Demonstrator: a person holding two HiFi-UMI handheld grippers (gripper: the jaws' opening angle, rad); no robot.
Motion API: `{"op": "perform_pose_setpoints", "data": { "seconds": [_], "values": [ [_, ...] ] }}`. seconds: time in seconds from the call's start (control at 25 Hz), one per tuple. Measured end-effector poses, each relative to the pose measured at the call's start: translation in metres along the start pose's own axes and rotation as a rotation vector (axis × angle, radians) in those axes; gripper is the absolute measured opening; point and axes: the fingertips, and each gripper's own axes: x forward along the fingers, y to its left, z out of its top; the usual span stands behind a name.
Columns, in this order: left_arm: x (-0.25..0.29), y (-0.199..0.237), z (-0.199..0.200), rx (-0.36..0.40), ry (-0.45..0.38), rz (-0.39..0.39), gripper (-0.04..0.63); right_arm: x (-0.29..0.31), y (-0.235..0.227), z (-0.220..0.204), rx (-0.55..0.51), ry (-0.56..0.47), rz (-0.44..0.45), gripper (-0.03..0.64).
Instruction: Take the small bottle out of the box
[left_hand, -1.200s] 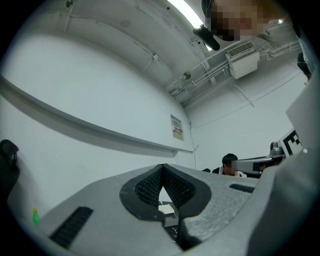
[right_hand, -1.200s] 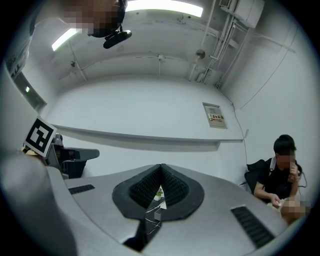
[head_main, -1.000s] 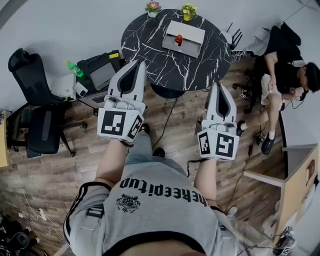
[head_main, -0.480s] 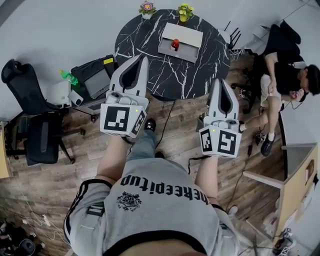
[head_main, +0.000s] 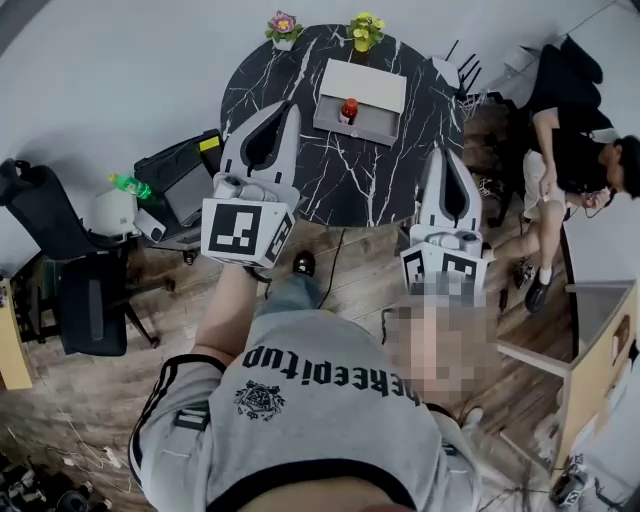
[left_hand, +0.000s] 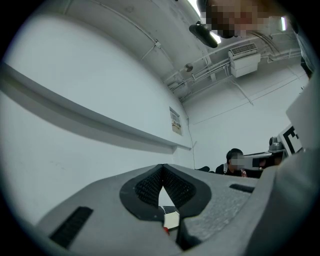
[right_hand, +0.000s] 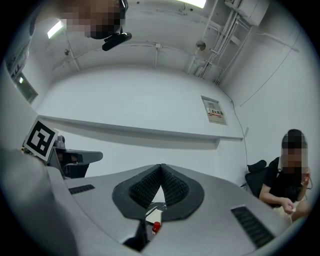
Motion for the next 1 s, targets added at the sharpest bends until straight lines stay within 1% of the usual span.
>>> {"op": "perform_pose_setpoints", "data": {
  "seconds": [0.2,0.44,0.72,1.0],
  "values": [
    [0.035,0.024,-0.012,-0.011,0.009,-0.024,0.005,0.039,-0.001,-0.009,-0.002,0.005,-0.021,-0.002],
    [0.073,0.046,-0.034,-0.018,0.051,-0.074,0.005,0.079,0.000,-0.026,-0.002,0.029,-0.046,0.000],
    [0.100,0.057,-0.077,-0.036,0.132,-0.132,0.005,0.107,0.001,-0.063,0.013,0.104,-0.070,-0.001],
    [0.114,0.059,-0.127,-0.062,0.233,-0.168,0.005,0.114,-0.001,-0.107,0.052,0.202,-0.109,-0.001]
  ]
}}
